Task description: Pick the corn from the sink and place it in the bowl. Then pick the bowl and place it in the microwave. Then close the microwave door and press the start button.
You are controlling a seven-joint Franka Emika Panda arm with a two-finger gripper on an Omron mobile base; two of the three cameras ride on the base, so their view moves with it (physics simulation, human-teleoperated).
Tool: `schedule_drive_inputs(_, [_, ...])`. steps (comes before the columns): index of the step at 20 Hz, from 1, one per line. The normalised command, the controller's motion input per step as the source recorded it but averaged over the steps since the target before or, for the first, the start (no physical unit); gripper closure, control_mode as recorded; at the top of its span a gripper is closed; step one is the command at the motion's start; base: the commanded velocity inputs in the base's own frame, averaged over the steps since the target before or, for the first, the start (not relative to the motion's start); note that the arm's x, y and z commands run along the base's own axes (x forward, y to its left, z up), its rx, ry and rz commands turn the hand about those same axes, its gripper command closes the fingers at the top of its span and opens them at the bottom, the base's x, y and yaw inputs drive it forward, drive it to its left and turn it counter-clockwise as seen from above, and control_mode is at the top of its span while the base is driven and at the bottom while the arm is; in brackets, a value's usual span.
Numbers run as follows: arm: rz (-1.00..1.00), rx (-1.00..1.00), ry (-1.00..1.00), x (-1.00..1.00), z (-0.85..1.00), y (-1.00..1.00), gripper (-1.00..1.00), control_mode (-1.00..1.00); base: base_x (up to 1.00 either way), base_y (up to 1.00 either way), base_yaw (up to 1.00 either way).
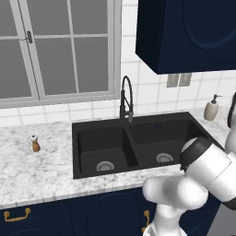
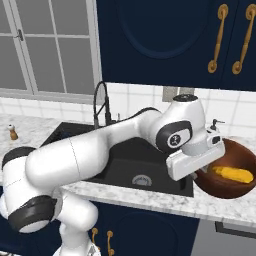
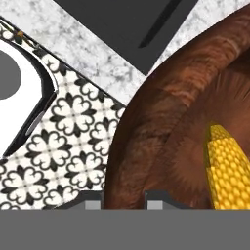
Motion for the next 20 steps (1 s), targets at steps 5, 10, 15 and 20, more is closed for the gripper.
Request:
schedule_drive_inputs(5, [-0.01,0.0,0.06,-0.09,0.02,0.0,1.0,-1.0,0.0,0.0,0.0])
schedule_drive_inputs(10, [0.17,0.07,0.12,0.0,0.61,0.74,1.0,-1.0,0.0,0.0,0.0])
schedule_drive_inputs(15, [0.37,0.03,0.02,0.0,0.34,0.95,1.0,-1.0,0.0,0.0,0.0])
schedule_drive_inputs(20, [0.42,0.0,-0.04,0.0,0.15,1.0,1.0,-1.0,0.0,0.0,0.0])
